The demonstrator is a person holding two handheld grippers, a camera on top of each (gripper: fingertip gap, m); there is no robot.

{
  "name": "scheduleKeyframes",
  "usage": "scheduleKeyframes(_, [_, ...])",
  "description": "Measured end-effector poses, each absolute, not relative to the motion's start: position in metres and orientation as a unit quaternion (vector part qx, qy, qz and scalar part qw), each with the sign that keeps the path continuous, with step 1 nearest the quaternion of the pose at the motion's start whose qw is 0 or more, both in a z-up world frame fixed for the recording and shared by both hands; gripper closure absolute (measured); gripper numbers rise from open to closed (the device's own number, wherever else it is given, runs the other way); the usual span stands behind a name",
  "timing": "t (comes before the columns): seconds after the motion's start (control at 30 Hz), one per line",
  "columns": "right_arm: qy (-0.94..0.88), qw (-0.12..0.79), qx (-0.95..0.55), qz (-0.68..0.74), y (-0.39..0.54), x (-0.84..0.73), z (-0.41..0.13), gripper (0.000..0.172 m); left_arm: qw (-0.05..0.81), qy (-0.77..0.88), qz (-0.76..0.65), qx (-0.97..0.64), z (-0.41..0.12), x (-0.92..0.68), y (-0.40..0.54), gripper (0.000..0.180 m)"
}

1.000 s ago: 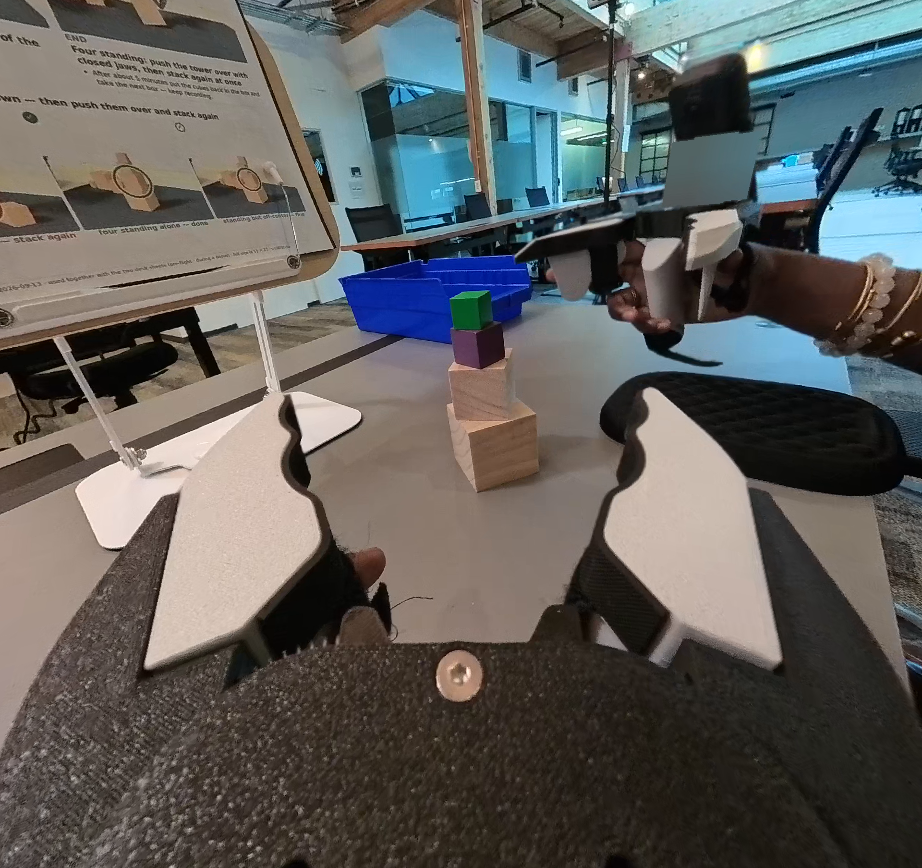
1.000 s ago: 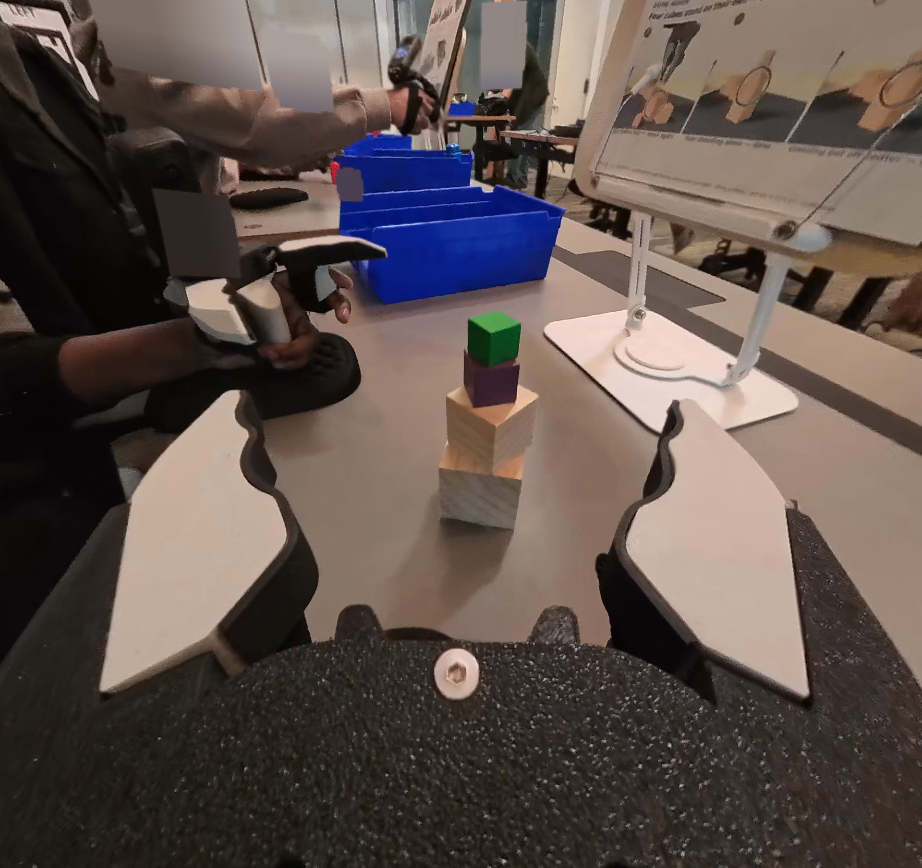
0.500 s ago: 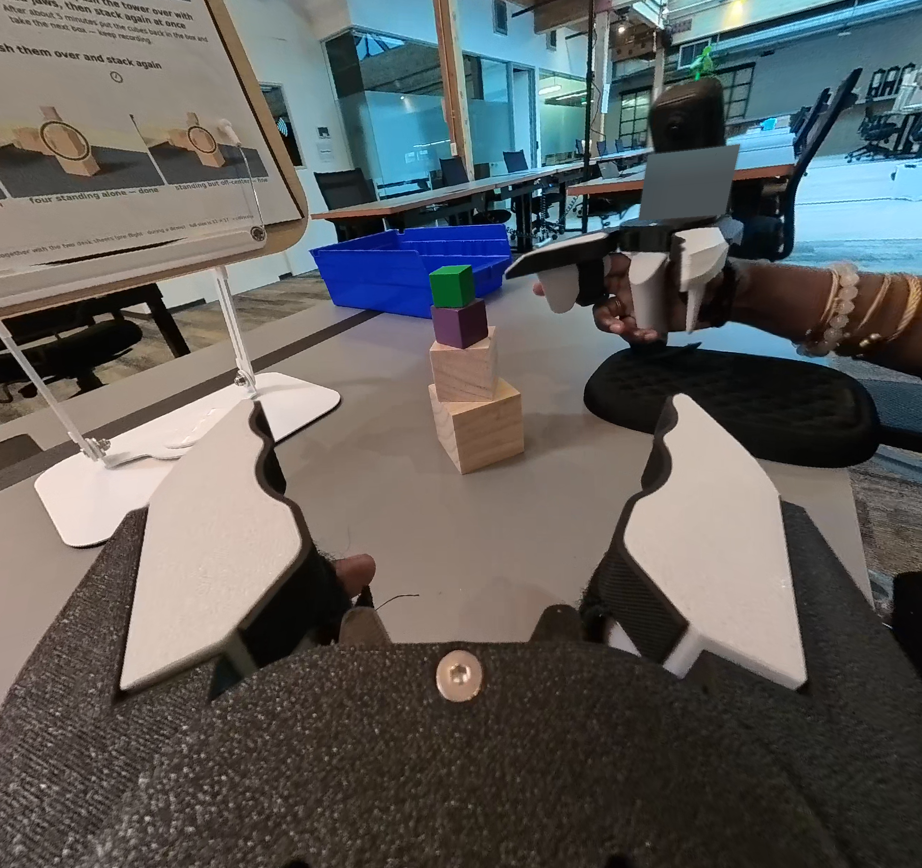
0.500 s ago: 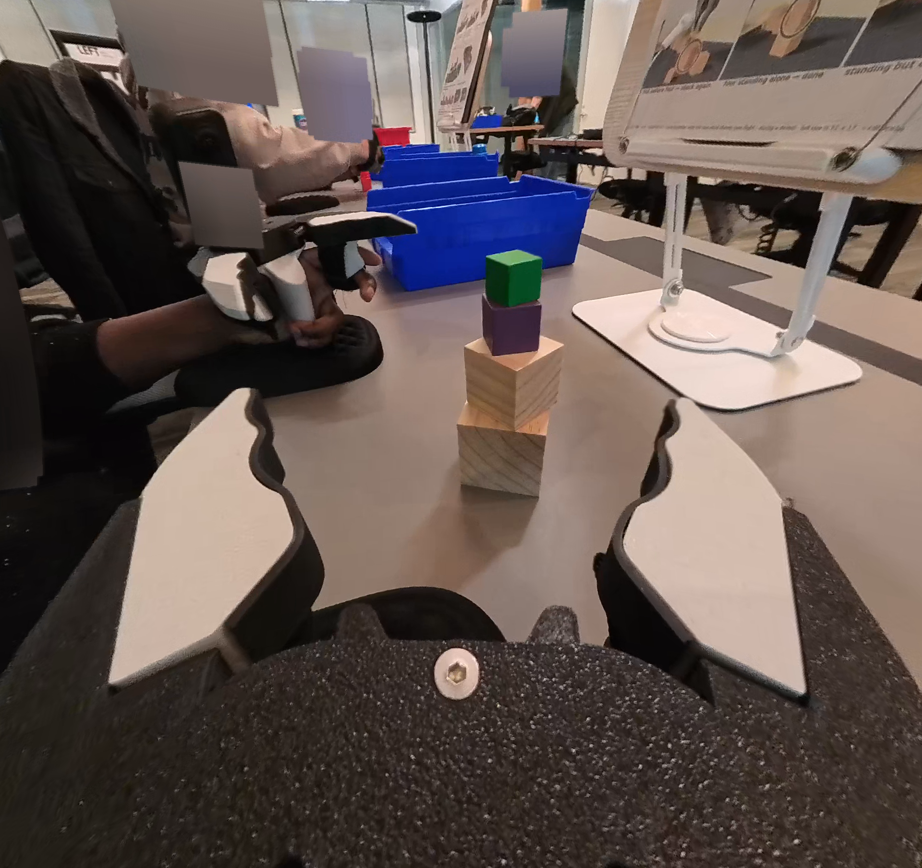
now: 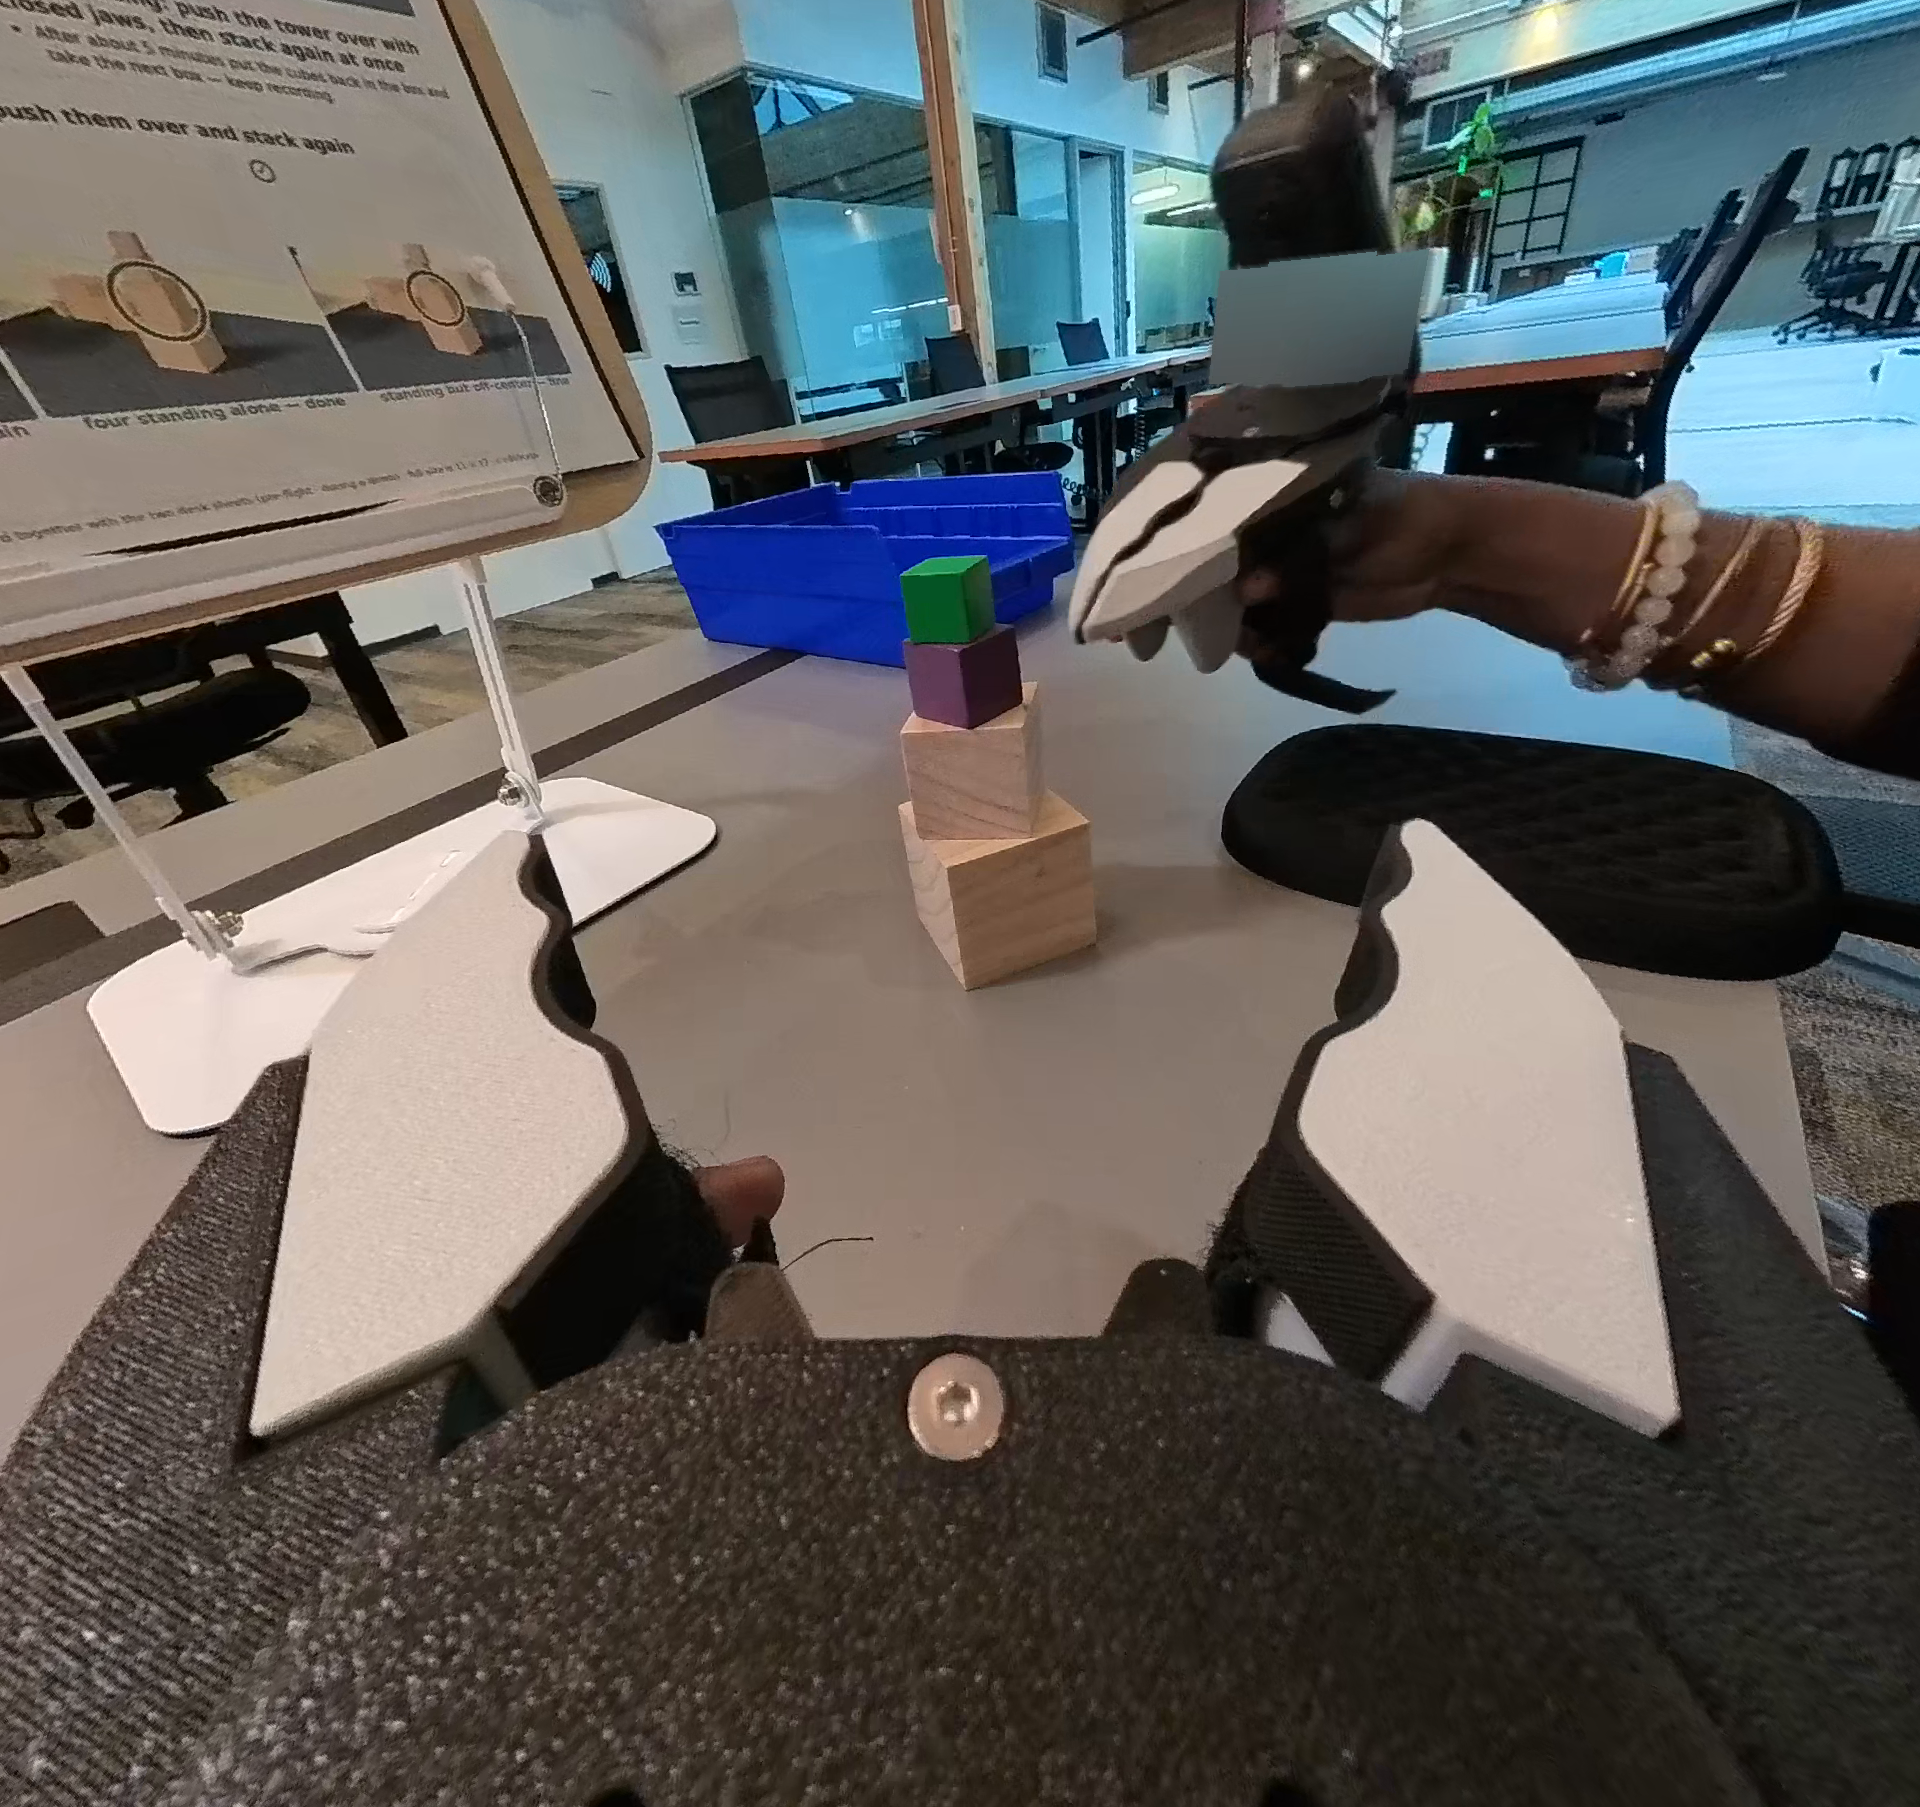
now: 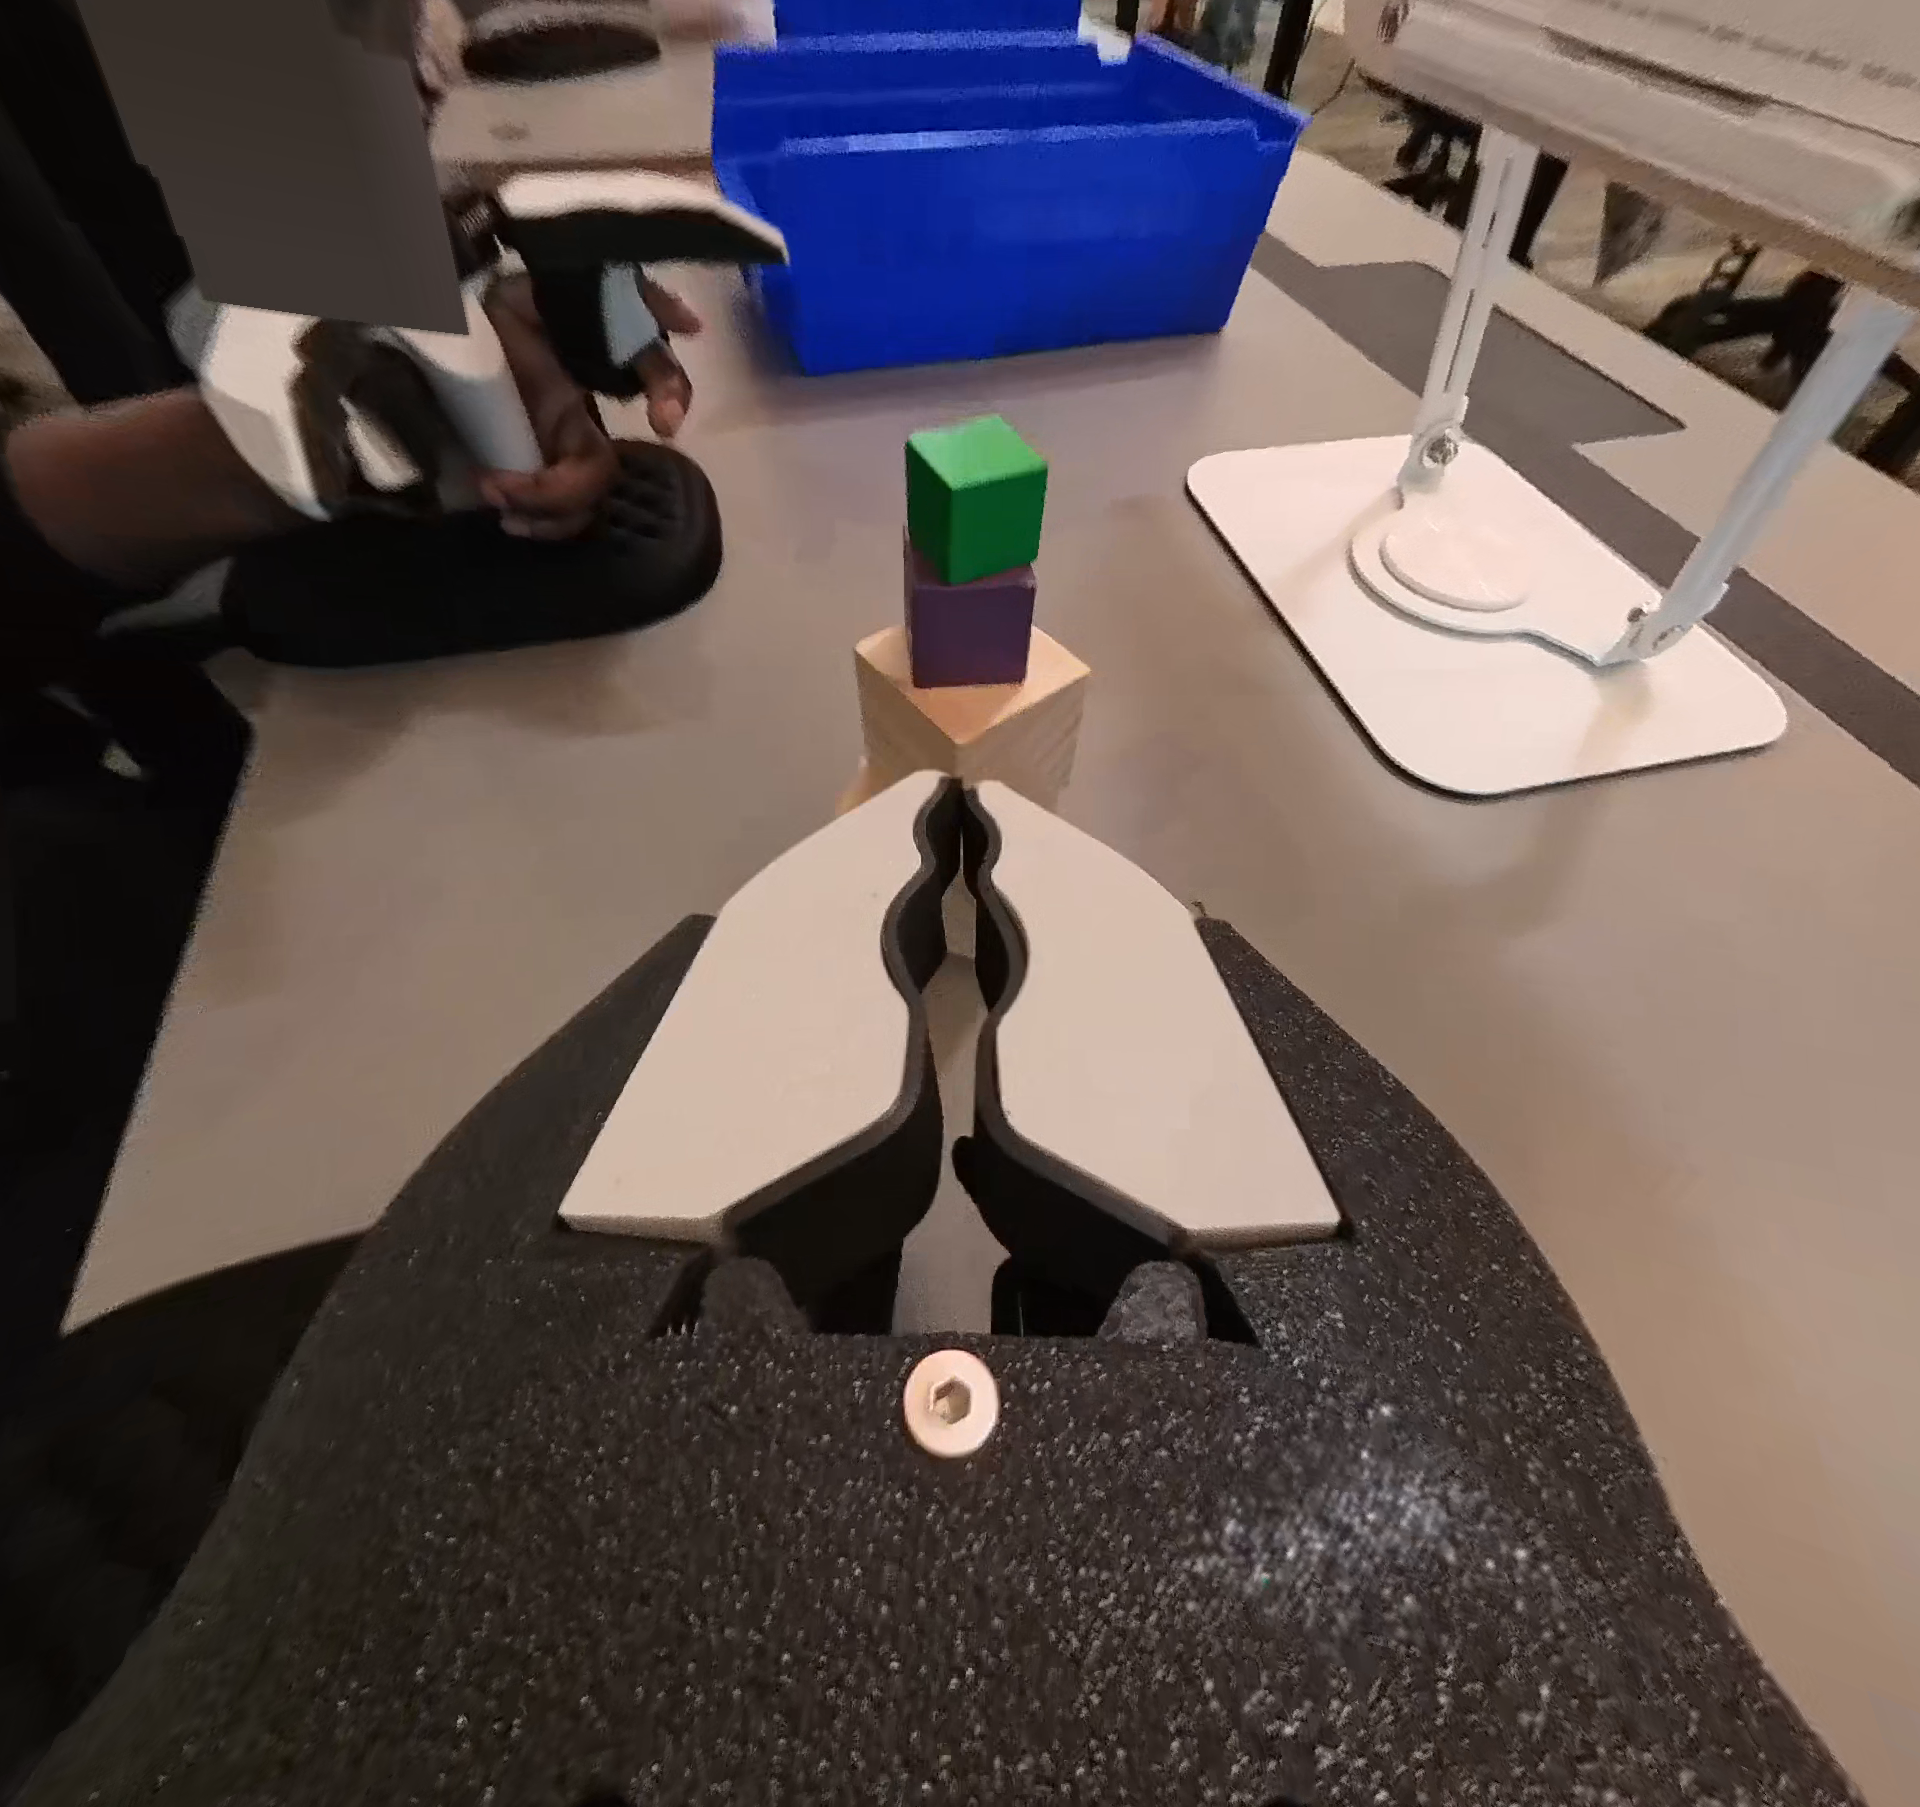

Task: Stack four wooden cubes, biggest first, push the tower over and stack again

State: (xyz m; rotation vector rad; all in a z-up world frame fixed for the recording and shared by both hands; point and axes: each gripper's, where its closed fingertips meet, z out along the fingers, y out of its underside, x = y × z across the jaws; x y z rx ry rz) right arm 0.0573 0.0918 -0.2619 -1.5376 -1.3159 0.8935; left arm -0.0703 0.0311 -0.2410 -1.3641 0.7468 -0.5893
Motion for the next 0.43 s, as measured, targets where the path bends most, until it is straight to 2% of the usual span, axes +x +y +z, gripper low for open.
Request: scheduleKeyframes(0.43, [-0.559, 0.395, -0.652, 0.325, 0.107, 0.048, -0.298, 0.172, 0.673, 0.332, -0.263, -0.606, -0.241, -0.07, 0.031, 0.041])
